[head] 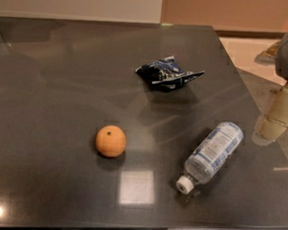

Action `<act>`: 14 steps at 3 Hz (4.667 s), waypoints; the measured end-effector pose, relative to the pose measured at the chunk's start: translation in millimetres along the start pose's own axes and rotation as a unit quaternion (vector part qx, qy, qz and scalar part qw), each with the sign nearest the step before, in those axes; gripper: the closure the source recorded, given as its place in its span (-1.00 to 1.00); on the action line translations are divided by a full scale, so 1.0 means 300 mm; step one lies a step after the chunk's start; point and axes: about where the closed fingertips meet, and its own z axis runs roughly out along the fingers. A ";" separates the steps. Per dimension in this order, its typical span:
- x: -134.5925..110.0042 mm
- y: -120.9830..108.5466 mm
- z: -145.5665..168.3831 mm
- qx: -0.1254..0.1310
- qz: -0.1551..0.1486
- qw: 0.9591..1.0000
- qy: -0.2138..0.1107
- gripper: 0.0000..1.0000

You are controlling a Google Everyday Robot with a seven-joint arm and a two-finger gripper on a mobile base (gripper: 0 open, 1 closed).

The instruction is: Move blue plastic bottle near blue chip bag

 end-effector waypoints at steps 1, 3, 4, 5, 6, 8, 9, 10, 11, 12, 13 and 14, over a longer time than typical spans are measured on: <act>-0.051 0.032 0.068 -0.036 -0.047 0.998 -0.024 -1.00; -0.112 0.146 0.252 -0.114 -0.161 0.978 -0.067 -1.00; -0.097 0.185 0.325 -0.147 -0.217 0.962 -0.073 -1.00; -0.068 0.202 0.372 -0.168 -0.251 0.951 -0.072 -1.00; -0.040 0.204 0.394 -0.179 -0.264 0.945 -0.069 -0.65; -0.012 0.143 0.375 -0.184 -0.235 0.953 -0.056 0.31; -0.025 0.047 0.353 -0.181 -0.189 0.964 -0.052 0.77; -0.051 -0.076 0.364 -0.174 -0.129 0.974 -0.068 1.00; -0.090 -0.207 0.388 -0.170 -0.065 0.978 -0.106 1.00; -0.127 -0.286 0.413 -0.159 -0.022 0.978 -0.131 1.00; -0.146 -0.322 0.442 -0.142 -0.005 0.981 -0.133 0.63; -0.136 -0.331 0.481 -0.132 0.008 0.984 -0.123 0.17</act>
Offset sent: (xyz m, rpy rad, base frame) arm -0.0229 0.0618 -0.0867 0.0831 0.1572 0.4242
